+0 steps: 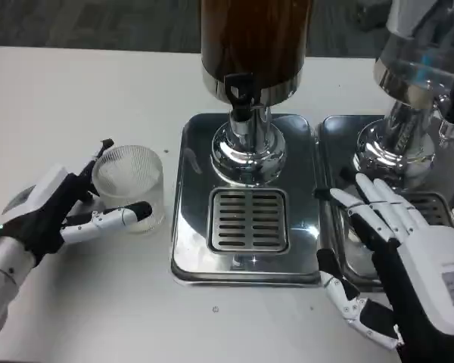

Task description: Grasp the cup under the faucet to collect the drink, then remove the cup.

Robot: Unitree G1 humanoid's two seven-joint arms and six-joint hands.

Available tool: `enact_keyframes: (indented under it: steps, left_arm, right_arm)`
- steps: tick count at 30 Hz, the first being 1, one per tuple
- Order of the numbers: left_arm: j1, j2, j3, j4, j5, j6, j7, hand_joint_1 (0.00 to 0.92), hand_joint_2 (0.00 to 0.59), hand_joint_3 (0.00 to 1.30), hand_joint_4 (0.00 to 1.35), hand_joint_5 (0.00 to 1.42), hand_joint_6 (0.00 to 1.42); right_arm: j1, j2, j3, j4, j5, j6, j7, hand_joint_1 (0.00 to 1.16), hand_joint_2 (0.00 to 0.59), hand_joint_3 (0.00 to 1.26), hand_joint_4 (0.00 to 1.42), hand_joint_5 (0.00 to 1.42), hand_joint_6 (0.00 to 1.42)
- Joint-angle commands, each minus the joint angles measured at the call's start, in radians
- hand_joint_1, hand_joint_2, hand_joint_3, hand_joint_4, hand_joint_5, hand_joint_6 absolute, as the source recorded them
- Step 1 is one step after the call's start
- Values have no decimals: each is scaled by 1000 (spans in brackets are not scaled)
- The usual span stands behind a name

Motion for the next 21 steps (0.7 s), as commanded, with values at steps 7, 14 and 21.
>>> enact_keyframes:
  steps: [7,14,21]
  left_arm:
    - [-20,-49,-24,13,14,72,78,222,15,63,155,423,415]
    - [-8,-80,-16,24,-3,84,86,242,30,159,238,543,702]
    - [7,-92,-29,25,10,67,117,263,52,206,278,629,1023]
  right_arm:
    - [28,18,-17,-35,-15,5,-5,570,520,271,96,107,161]
    - [30,25,-35,-36,-15,3,-1,608,515,303,96,109,162]
    - [29,27,-47,-33,-12,5,4,614,516,313,103,109,162]
